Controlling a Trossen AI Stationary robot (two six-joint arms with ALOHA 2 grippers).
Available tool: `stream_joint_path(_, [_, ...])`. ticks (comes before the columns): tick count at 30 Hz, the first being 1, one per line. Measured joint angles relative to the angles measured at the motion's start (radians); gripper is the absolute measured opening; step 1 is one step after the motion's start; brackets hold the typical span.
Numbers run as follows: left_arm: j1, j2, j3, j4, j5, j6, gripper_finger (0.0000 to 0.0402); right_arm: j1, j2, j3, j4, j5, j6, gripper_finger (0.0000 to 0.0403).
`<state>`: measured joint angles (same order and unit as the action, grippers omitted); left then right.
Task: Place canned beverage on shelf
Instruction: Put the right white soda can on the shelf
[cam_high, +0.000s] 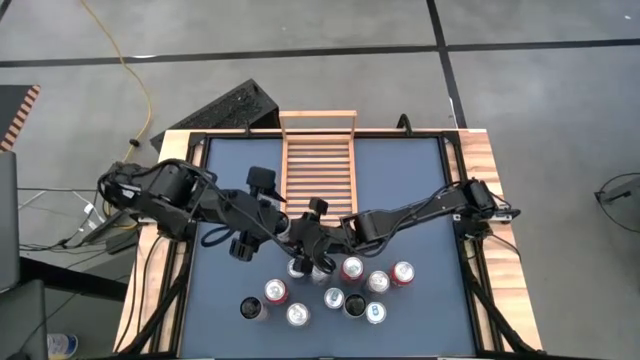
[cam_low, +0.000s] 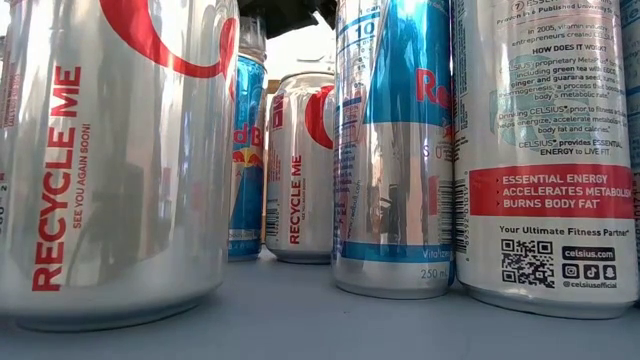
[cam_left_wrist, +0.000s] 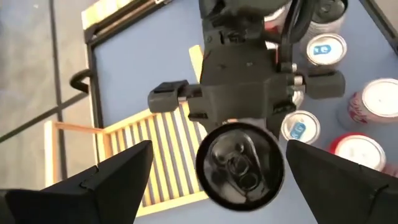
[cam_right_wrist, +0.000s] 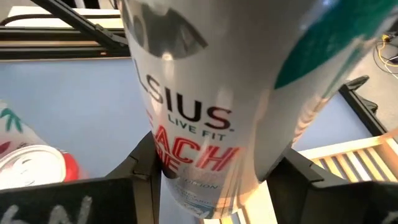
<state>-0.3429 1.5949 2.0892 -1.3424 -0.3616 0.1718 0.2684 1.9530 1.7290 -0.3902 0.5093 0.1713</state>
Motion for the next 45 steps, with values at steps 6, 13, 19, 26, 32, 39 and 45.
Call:
stream_joint_path(6, [-0.004,0.010,0.000,-0.040,0.084,-0.023,0.0358,0.000,0.000,0.000,0.002,0.001,0.007,0.0189])
stream_joint_path(13, [-0.002,0.011,0.000,-0.034,0.015,-0.022,0.0358,-0.001,0.000,0.000,0.003,0.001,0.008,0.0189])
stream_joint_path(19, [0.002,0.011,-0.004,-0.036,0.077,-0.016,0.0358,-0.001,0.000,0.000,0.004,-0.011,0.009,0.0189])
stream_joint_path(26, [0.038,0.011,-0.005,-0.036,0.093,-0.023,0.0358,-0.001,0.000,0.000,0.008,-0.011,0.007,0.0189])
stream_joint_path(32, [0.072,0.011,-0.006,-0.036,0.126,-0.046,0.0358,-0.002,0.000,0.000,0.010,-0.011,0.007,0.0189])
stream_joint_path(39, [0.074,0.011,-0.006,-0.036,0.141,-0.080,0.0358,-0.001,0.000,0.000,0.012,0.028,0.028,0.0189])
stream_joint_path(45, [0.074,0.011,-0.006,-0.037,0.129,-0.109,0.0358,0.006,0.000,-0.001,0.018,0.112,0.041,0.0189])
